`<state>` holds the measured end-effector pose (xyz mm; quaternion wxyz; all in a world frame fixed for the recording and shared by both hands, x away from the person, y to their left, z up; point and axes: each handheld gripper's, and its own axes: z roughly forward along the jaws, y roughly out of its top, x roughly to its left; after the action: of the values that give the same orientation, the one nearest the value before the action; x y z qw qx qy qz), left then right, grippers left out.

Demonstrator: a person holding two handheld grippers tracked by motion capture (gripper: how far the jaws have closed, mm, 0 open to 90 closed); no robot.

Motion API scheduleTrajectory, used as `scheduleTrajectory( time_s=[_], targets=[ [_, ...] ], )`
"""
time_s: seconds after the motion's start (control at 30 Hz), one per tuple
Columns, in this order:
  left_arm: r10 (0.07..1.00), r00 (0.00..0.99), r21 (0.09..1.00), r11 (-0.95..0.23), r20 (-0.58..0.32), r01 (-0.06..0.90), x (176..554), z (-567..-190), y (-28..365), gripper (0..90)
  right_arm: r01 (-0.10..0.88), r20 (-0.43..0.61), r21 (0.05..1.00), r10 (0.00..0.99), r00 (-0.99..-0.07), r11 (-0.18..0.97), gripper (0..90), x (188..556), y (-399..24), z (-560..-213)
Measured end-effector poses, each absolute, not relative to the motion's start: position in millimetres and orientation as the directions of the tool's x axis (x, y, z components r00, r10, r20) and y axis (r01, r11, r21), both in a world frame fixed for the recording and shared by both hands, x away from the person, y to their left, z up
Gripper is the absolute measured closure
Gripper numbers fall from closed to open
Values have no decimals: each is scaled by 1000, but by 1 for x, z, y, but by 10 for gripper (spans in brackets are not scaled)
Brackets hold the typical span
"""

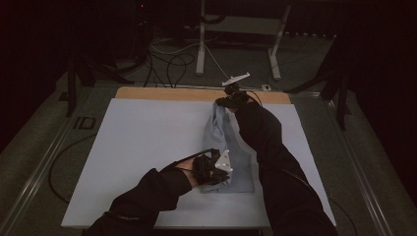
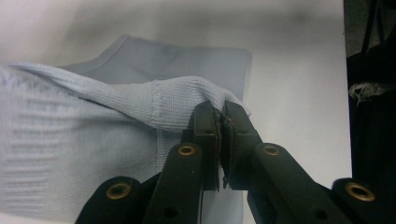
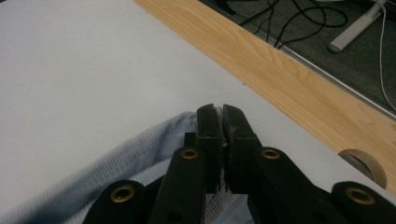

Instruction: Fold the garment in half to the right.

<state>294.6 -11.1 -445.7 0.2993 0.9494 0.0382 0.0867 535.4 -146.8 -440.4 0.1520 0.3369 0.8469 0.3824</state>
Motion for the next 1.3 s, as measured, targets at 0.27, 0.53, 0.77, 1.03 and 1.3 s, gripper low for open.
scheduleTrajectory(
  time_s=[0.27, 0.53, 0.77, 1.03, 1.3],
  targets=[
    [100, 985, 558, -830, 142, 3, 302, -453, -37, 868, 460, 15, 747, 680, -733, 479, 866, 541, -152, -444],
    [97, 987, 554, -832, 128, 10, 308, -460, -52, 868, 481, 40, 743, 687, -725, 465, 858, 544, -162, -451],
    [101, 988, 543, -840, 116, 22, 312, -468, -62, 865, 494, 61, 741, 687, -724, 455, 587, 544, -169, -453],
    [81, 993, 541, -841, 82, 24, 315, -475, -66, 839, 515, 118, 758, 692, -712, 401, 157, 539, -183, -451],
    [63, 996, 555, -832, 67, 15, 311, -473, -67, 588, 507, 125, 771, 689, -714, 385, 109, 532, -187, -455]
  ],
)
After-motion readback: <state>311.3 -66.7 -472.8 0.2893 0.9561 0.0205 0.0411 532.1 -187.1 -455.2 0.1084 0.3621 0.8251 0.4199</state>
